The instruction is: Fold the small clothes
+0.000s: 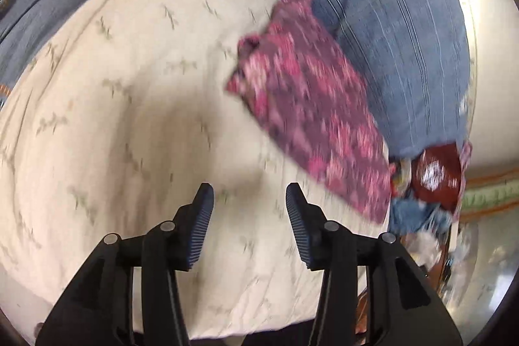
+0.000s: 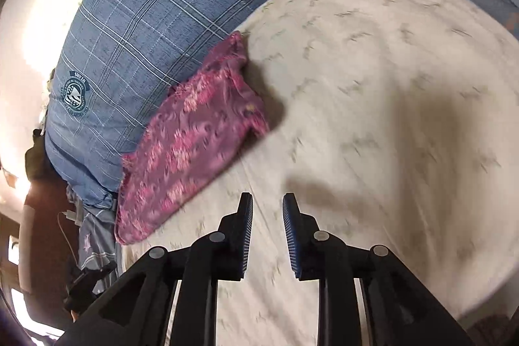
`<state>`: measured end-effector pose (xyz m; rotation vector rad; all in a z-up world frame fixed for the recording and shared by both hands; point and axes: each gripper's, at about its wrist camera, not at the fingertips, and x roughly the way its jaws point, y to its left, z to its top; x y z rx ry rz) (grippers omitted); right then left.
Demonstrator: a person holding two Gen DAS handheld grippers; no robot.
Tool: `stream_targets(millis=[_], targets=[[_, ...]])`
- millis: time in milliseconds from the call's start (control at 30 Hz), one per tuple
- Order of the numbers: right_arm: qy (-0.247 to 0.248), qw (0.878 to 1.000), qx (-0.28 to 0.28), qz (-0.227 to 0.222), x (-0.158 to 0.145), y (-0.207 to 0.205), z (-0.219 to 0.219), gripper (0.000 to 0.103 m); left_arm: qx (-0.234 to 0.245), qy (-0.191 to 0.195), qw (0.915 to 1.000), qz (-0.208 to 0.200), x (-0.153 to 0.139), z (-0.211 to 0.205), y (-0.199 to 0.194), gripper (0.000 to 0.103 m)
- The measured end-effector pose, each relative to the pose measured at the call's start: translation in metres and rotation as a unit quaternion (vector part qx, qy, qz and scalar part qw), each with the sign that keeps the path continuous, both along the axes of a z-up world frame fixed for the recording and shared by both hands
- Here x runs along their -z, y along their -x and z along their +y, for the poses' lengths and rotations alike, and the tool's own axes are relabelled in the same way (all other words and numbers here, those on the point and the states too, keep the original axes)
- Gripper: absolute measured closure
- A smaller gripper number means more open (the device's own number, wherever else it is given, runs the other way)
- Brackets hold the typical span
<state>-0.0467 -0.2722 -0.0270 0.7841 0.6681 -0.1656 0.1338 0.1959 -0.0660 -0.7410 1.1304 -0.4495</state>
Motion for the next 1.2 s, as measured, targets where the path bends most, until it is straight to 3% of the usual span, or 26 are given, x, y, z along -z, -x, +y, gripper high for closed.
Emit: stream_targets(millis=[100, 233, 300, 500, 667, 767, 867, 967, 1067, 1200], targets=[[0.013, 1.000, 0.008, 0.002, -0.008, 0.020, 0.011, 0.077, 0.022, -0.031, 0.9992, -0.016, -0.003, -0.003, 0.017, 0.058], [0.039, 0.999, 0.021, -0.024, -0.030, 0.040, 0.024, 0.062, 0.032, -0.087, 0.9949, -0.040, -0.010, -0.001, 0.036, 0.051], [0.033, 0.999, 0.020, -0.038, -0.040, 0.046, 0.027, 0.062, 0.027, -0.109, 0.9927, -0.044, -0.013, 0.001, 0.041, 0.051], [0.056, 0.995, 0.022, -0.076, -0.067, 0.060, 0.026, 0.054, 0.037, -0.108, 0.9927, -0.040, -0.023, -0.004, 0.047, 0.051], [0.077, 0.995, 0.005, -0.057, -0.068, 0.045, 0.010, 0.054, 0.057, -0.141, 0.9864, -0.062, -0.041, -0.019, 0.040, 0.050], [0.086, 0.995, -0.012, -0.040, -0.069, 0.028, -0.001, 0.054, 0.060, -0.152, 0.9845, -0.064, -0.055, -0.022, 0.019, 0.050], [0.091, 0.995, -0.023, -0.038, -0.072, -0.001, -0.018, 0.049, 0.027, -0.149, 0.9863, -0.065, -0.069, -0.024, -0.019, 0.044], [0.089, 0.995, -0.021, -0.033, -0.072, -0.044, -0.035, 0.049, 0.005, -0.150, 0.9869, -0.058, -0.082, -0.033, -0.071, 0.044], [0.046, 0.998, -0.022, -0.033, -0.069, -0.103, -0.056, 0.048, -0.011, -0.156, 0.9857, -0.062, -0.091, -0.047, -0.127, 0.043], [0.028, 0.999, -0.017, -0.015, -0.060, -0.181, -0.074, 0.048, -0.031, -0.178, 0.9823, -0.049, -0.083, -0.061, -0.191, 0.043]])
